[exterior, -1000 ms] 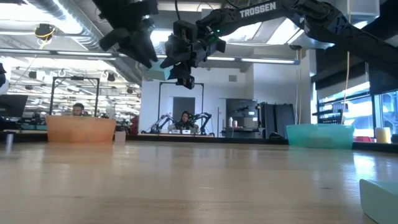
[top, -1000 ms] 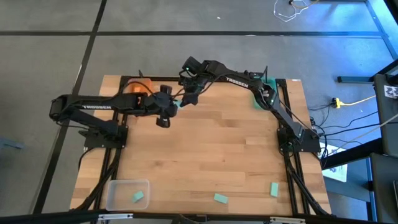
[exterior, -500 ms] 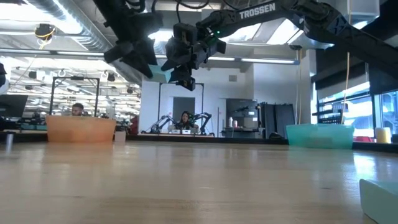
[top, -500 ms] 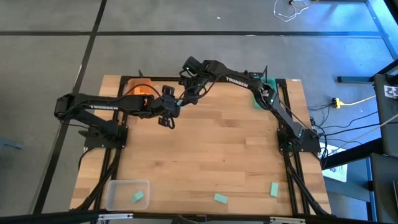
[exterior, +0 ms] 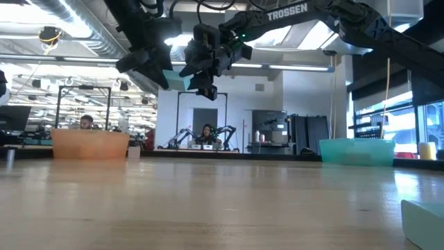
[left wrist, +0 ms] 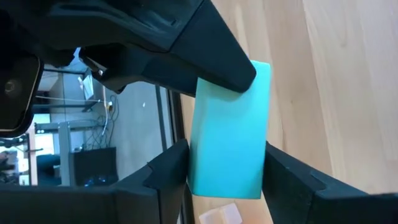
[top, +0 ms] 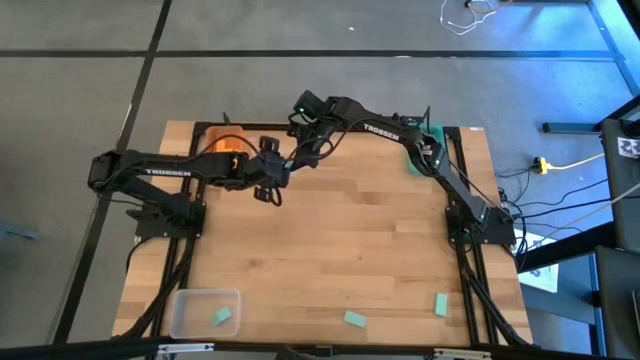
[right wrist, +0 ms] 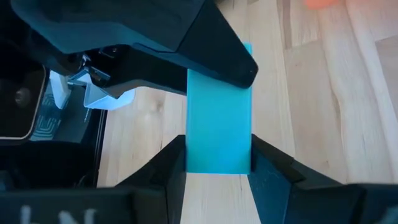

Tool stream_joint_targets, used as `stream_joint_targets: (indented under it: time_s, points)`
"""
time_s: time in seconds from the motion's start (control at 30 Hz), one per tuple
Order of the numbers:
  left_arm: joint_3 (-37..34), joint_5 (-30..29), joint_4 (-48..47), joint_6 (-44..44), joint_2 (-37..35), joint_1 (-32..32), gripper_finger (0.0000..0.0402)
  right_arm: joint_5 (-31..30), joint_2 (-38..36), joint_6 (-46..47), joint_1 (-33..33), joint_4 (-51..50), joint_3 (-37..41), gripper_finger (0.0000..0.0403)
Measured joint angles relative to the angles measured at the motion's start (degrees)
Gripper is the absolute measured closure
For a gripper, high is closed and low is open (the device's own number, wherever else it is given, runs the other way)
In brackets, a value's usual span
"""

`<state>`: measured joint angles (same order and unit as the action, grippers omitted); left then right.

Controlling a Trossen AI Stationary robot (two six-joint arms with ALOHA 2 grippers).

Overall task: Sort & place blocks by color
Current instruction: Put the blue block into the transparent bin

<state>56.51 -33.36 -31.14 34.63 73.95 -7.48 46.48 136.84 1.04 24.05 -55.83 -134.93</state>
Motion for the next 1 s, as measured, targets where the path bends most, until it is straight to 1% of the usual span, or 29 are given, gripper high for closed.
stream_joint_targets:
  time_s: [0.17,0.3,0.37,0.5,0.6,0.7,0.83,1.0]
  points:
    - [-0.06,0.53,-0.13,0.0,0.02,-1.59,0.0223,-0.17,-0.02,0.0,-0.36,0.04,-0.02,0.0266]
    - [-0.07,3.61,-0.12,0.0,0.02,-2.77,0.0224,-0.34,-0.02,0.0,-0.6,0.01,-0.02,0.0266]
    - [-0.07,4.91,-0.11,0.09,0.02,-2.98,0.0231,-0.28,-0.04,0.02,-0.66,-0.03,-0.02,0.0266]
    - [-0.07,5.65,-0.26,0.88,0.02,-2.95,0.026,0.31,-0.04,0.42,-0.59,-0.32,-0.02,0.0266]
    - [-0.07,6.41,-0.24,1.04,0.02,-2.95,0.0261,0.69,-0.04,0.44,-0.61,-0.42,-0.02,0.0267]
    - [-0.07,7.09,-0.32,0.65,-0.03,-3.0,0.0261,0.76,-0.04,0.44,-0.65,-0.37,-0.02,0.0252]
    - [-0.04,8.28,-1.77,-1.58,-0.04,-3.02,0.0274,0.35,-0.04,0.16,-0.74,0.5,-0.02,0.0223]
    - [-0.07,13.1,-6.54,-6.87,-1.11,-3.02,0.0274,0.57,-0.13,-0.04,-0.15,0.67,-0.02,0.0214]
